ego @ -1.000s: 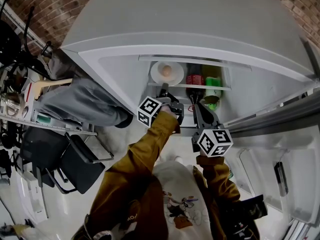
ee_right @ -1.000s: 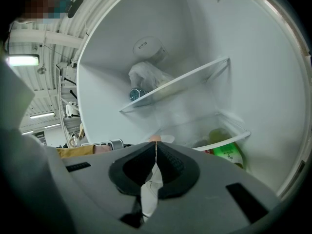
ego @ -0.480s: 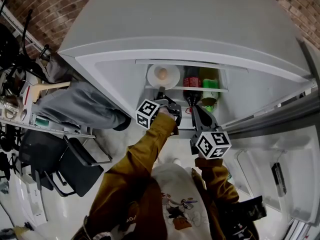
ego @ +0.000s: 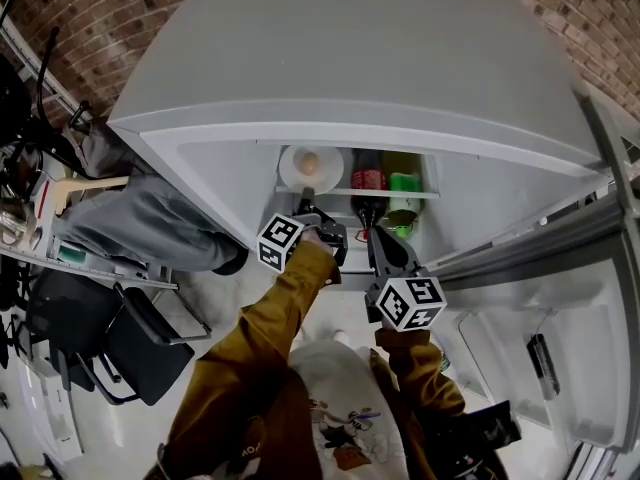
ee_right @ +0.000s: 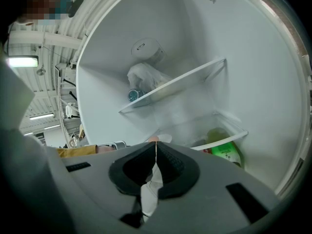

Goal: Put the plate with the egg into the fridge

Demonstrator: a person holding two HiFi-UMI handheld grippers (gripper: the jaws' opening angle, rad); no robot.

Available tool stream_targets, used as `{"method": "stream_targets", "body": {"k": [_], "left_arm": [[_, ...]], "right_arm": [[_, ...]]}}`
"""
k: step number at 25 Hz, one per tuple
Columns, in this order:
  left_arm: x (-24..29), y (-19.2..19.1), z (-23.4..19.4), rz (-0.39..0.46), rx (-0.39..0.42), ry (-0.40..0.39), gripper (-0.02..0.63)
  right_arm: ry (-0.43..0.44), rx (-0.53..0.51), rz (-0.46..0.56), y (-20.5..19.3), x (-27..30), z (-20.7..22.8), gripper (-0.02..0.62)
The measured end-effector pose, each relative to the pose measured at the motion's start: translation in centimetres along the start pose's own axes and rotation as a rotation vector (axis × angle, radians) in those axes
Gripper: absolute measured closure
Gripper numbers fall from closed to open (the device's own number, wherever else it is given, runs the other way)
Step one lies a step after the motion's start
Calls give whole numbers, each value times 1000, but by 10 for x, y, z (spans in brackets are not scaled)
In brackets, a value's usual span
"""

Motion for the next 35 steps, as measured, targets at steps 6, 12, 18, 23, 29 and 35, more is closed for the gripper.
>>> {"method": "stream_targets", "body": {"k": [6, 12, 18, 23, 29, 35], "left_arm": [[-6, 6, -5, -8, 38, 52, 495], [-14, 5, -1, -34, 73, 33, 495], [-28, 0, 21, -105, 218, -57, 497], [-53, -7, 47, -170, 430, -180, 584], [-85, -16, 77, -251, 772, -347, 598], [-116, -23, 91, -278, 1044, -447, 598]], "right_arm": [[4, 2, -1, -2, -3, -4, 589], [5, 1, 1, -3, -6, -6, 589], [1, -21, 6, 0, -10, -10, 588], [1, -39, 23, 5, -14, -14, 589], [10, -68, 35, 8, -14, -19, 589], [4, -85, 55, 5, -21, -30, 589]]}}
Point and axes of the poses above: the fingertips, and each gripper's own axes: x forward along the fingers, z to its right, y out of its top, the point moved 10 cm from there along -x, backward along the fingers, and after that the axes turned 3 degrees about z, right-handed, at the moved point
